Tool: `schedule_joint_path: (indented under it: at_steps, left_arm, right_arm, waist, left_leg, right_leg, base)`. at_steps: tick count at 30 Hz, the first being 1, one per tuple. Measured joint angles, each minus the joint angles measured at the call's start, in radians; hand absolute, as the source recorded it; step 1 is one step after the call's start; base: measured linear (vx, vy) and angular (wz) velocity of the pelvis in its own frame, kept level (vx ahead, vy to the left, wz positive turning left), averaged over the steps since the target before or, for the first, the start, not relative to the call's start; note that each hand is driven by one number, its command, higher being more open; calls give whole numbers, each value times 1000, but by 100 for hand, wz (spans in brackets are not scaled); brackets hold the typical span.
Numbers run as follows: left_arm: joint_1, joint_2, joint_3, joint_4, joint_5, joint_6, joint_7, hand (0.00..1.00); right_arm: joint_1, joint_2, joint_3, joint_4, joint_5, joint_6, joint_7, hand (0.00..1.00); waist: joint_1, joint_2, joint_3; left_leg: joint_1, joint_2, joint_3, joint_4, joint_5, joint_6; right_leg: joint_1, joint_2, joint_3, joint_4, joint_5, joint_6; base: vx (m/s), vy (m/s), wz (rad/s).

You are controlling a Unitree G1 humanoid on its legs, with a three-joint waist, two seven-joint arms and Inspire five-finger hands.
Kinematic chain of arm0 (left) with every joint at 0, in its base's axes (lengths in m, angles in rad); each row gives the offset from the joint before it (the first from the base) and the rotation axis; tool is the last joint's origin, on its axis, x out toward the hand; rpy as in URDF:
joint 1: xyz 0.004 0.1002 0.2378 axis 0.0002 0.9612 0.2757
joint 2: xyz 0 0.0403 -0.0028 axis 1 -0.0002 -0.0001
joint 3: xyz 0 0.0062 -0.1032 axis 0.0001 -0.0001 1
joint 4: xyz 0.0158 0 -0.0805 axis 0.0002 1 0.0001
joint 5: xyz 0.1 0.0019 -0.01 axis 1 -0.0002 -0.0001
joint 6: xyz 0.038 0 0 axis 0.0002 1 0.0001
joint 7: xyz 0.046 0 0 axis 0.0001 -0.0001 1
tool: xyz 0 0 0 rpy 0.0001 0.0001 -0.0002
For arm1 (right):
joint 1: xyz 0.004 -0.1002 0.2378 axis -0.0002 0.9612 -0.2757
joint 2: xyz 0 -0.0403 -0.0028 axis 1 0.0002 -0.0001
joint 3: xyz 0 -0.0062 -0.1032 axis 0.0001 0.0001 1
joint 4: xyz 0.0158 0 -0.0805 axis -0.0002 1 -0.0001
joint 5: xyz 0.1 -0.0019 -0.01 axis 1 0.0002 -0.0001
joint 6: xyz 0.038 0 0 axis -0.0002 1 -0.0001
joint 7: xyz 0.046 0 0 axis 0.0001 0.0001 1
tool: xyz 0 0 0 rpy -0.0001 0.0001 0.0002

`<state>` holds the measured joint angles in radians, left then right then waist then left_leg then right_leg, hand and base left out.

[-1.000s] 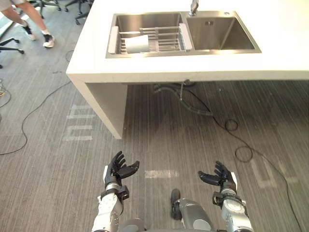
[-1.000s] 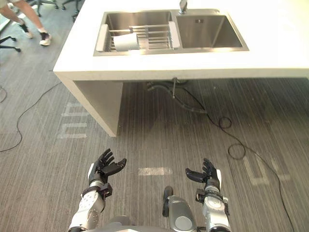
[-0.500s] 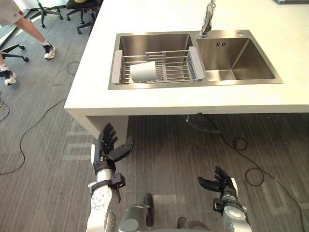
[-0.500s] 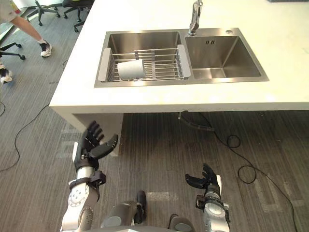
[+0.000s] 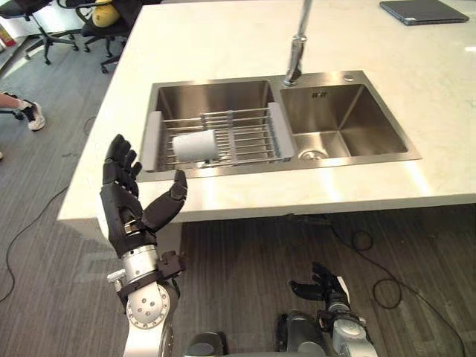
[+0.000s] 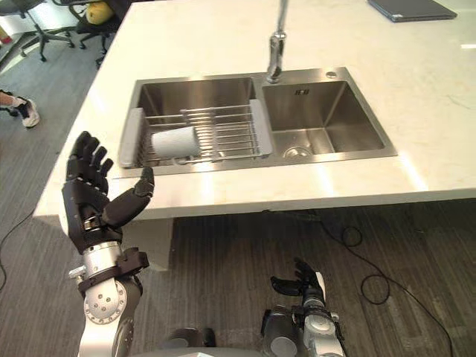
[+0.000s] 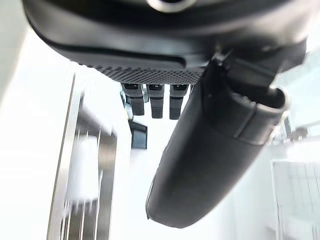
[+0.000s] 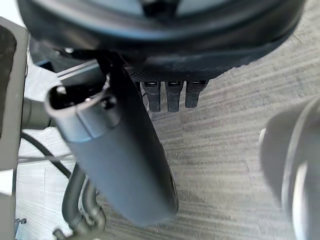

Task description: Walk over to the sink, pick up the cup, carry it to the dishwasher, place the cup inside the dishwasher, then close the dishwasher door

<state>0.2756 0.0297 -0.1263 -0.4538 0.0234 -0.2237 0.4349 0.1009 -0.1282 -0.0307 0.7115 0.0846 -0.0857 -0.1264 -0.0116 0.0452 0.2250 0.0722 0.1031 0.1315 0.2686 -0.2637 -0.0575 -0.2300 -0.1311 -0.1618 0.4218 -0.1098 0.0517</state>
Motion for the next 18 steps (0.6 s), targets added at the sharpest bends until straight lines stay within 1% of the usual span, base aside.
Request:
schedule_joint_path:
  at_steps: [1, 2, 3, 4, 5, 6, 7, 8, 9, 10, 11, 12, 13, 14, 15, 16, 17, 18]
  left_arm:
    - [-2, 1, -36, 2, 19, 6, -12, 90]
    - [-15, 2, -57, 3, 42, 6, -26, 90]
    - [-59, 8, -81, 10, 67, 6, -61, 90]
    - [-71, 11, -82, 14, 75, 6, -69, 90]
    - [-114, 32, -78, 32, 84, 5, -94, 90]
    - [-144, 58, -67, 48, 86, 5, -116, 90]
    - [-147, 66, -59, 52, 87, 3, -119, 90]
    - [-147, 69, -45, 58, 91, 1, -126, 90]
    - [-147, 70, -27, 60, 95, 2, -133, 90]
    - [-148, 70, -18, 60, 95, 1, -134, 90]
    - [-151, 71, 5, 62, 98, 1, -135, 90]
    - [-152, 72, 18, 65, 101, 2, -135, 90]
    - [-154, 76, 44, 78, 124, 3, -136, 90]
    - [-161, 90, 63, 102, 140, 4, -137, 90]
    - [-168, 97, 68, 114, 147, 9, -138, 90]
    - [-176, 111, 83, 125, 167, 22, -144, 90]
    - [-189, 132, 94, 148, 177, 30, -152, 90]
    - [-193, 142, 99, 157, 181, 34, -153, 90]
  right_arm:
    - [-1, -21, -1, 9, 0, 0, 0, 90]
    - [-1, -32, -2, 5, 0, 0, 0, 90]
    - [4, -47, -3, -13, 0, -1, 2, 90]
    - [5, -48, -3, -14, 0, -1, 2, 90]
    - [12, -50, -5, -20, 2, -3, 2, 90]
    - [27, -53, -6, -32, 3, -7, 6, 90]
    - [31, -53, -5, -33, 3, -8, 7, 90]
    - [32, -52, -6, -34, 3, -9, 10, 90]
    - [32, -54, -10, -38, 4, -10, 12, 90]
    - [32, -58, -15, -42, 4, -10, 12, 90]
    - [31, -59, -25, -45, 6, -10, 19, 90]
    - [31, -59, -28, -49, 9, -10, 22, 90]
    - [31, -59, -35, -51, 10, -10, 29, 90]
    - [31, -62, -41, -53, 9, -12, 35, 90]
    - [31, -66, -44, -52, 10, -12, 38, 90]
    - [30, -71, -48, -46, 10, -12, 42, 90]
    - [37, -57, -47, -49, 10, -11, 45, 90]
    - [40, -51, -46, -51, 10, -12, 49, 90]
  waist:
    - [-2, 32, -14]
    - [-3, 47, -21]
    - [-7, 60, -18]
    - [-8, 61, -17]
    - [-8, 61, -14]
    - [-9, 62, -11]
    - [-9, 59, -9]
    - [-8, 55, -7]
    - [-7, 61, -11]
    - [-7, 62, -12]
    - [-4, 62, -12]
    - [-1, 62, -12]
    - [1, 60, -11]
    - [1, 60, -11]
    - [1, 64, -13]
    - [2, 77, -18]
    - [8, 53, -18]
    - [9, 43, -18]
  left_leg:
    - [-1, 35, -5, 5, -3, -6]
    - [-1, 50, -10, 10, 0, -7]
    - [-13, 75, -15, 66, 5, -14]
    - [-21, 79, -16, 89, 8, -18]
    - [-57, 99, -25, 204, 23, -37]
    - [-116, 123, -39, 366, 71, -43]
    - [-135, 131, -39, 421, 90, -42]
    - [-158, 136, -36, 468, 80, -42]
    - [-186, 128, -31, 472, 48, -36]
    - [-200, 119, -29, 461, 31, -32]
    - [-219, 101, -29, 408, 5, -22]
    - [-224, 90, -31, 373, -1, -22]
    - [-227, 62, -38, 281, 0, -16]
    - [-222, 29, -40, 149, 32, -6]
    - [-218, 17, -42, 73, 86, 2]
    - [-202, 8, -44, -10, 207, 12]
    - [-186, -12, -38, -31, 217, 16]
    - [-181, -20, -38, -43, 217, 17]
  right_leg:
    - [14, 32, -12, -14, -8, -17]
    - [20, 47, -19, -18, -16, -29]
    - [48, 67, -36, -36, -28, -45]
    - [57, 71, -38, -41, -29, -47]
    - [95, 82, -49, -67, -35, -58]
    - [152, 96, -55, -101, -40, -66]
    - [174, 99, -55, -118, -40, -71]
    - [199, 102, -54, -140, -43, -81]
    - [218, 102, -51, -165, -44, -89]
    - [223, 101, -50, -173, -43, -89]
    - [233, 99, -47, -184, -43, -88]
    - [238, 97, -46, -190, -42, -86]
    - [248, 89, -42, -201, -31, -67]
    - [254, 76, -40, -204, -31, -54]
    - [253, 73, -39, -203, -34, -46]
    - [254, 75, -27, -196, -45, -26]
    - [259, 61, -19, -202, -47, -22]
    - [261, 55, -17, -206, -49, -18]
  base:
    - [262, -282, 2]
    - [253, -309, 4]
    - [156, -200, 7]
    - [155, -242, 17]
    - [116, -208, 14]
    - [145, -232, 11]
    - [144, -168, 2]
    - [122, -75, -5]
    - [118, -56, -5]
    - [119, -18, -5]
    - [102, 6, -5]
    - [139, 36, -8]
    - [152, 77, -5]
    - [162, 90, -2]
    - [178, 124, -5]
    - [188, 123, -6]
    - [207, 144, -5]
    - [155, 108, 3]
